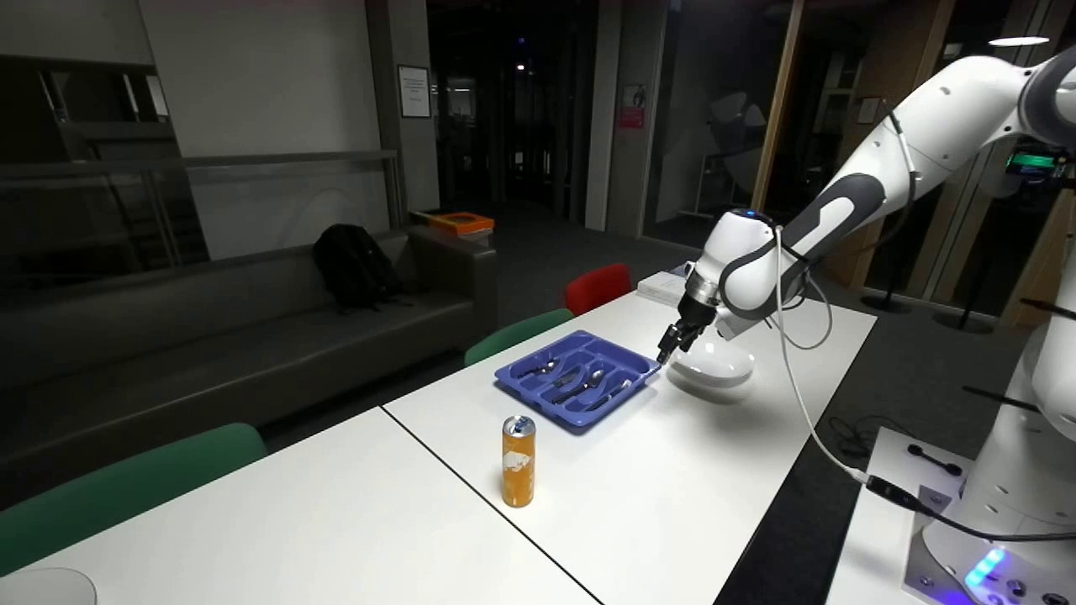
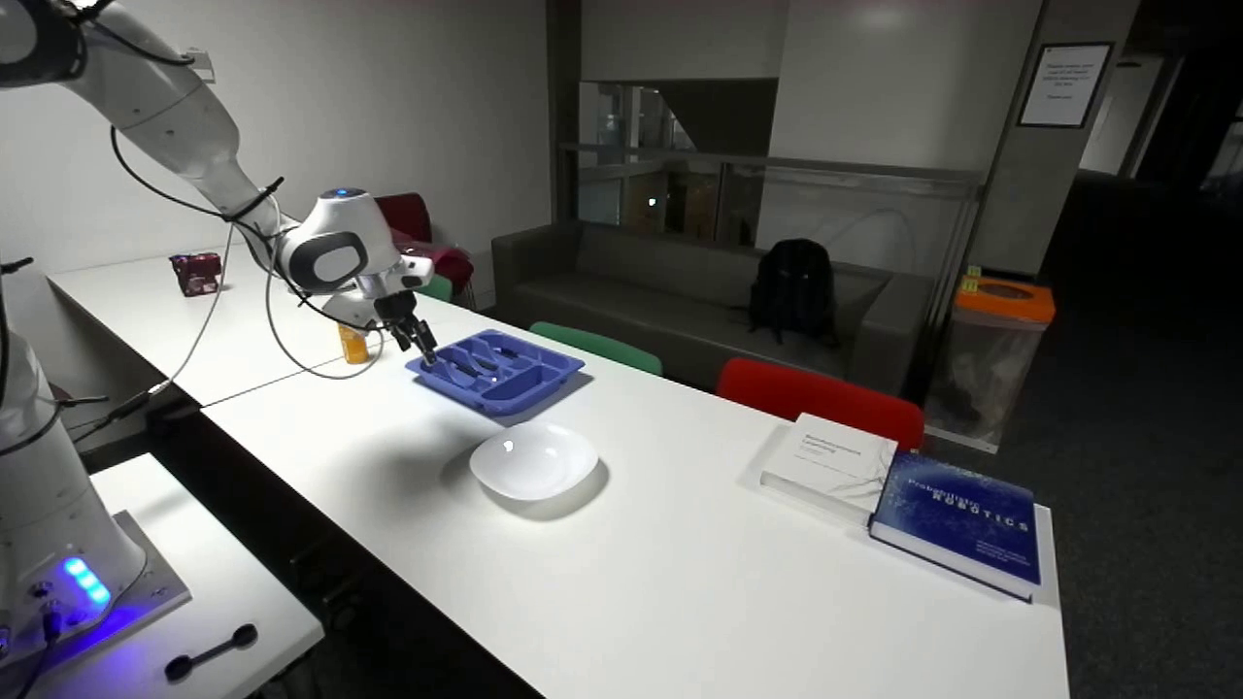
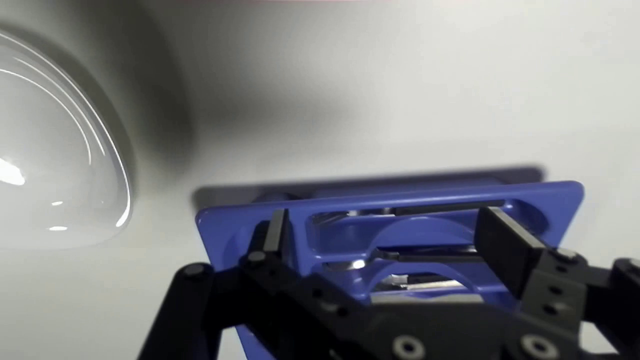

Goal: Move the cutlery container forward

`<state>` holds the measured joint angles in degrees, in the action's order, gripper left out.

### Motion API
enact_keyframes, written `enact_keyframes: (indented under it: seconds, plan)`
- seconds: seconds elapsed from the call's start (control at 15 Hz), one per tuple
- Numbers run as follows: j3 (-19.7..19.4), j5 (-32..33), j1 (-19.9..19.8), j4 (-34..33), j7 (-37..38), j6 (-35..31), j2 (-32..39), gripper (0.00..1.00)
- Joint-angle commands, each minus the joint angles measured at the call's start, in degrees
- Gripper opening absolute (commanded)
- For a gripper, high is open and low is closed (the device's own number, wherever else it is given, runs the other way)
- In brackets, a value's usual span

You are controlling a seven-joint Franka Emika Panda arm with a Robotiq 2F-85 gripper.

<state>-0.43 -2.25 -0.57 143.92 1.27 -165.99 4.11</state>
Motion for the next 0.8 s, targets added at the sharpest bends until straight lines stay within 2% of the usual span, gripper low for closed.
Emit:
enact_keyframes:
  seconds: [0.0, 0.07, 0.2, 0.27, 0.4, 0.73]
  plan:
    - [2.77, -8.16, 1.06, 10.28, -2.58, -5.59, -11.44, 1.0]
    - [3.19, -10.46, 2.14, 11.34, -3.51, -5.13, -13.16, 1.0]
    - [2.68, -18.07, 5.75, 10.34, -6.56, 0.29, -14.43, 1.0]
    - [2.35, -11.91, 4.0, 8.72, -2.31, -2.3, -10.76, 1.0]
    - [2.32, -15.37, 5.99, 9.2, -3.69, -0.51, -12.48, 1.0]
    - [2.26, -15.78, 6.33, 9.25, -3.71, -0.33, -12.65, 1.0]
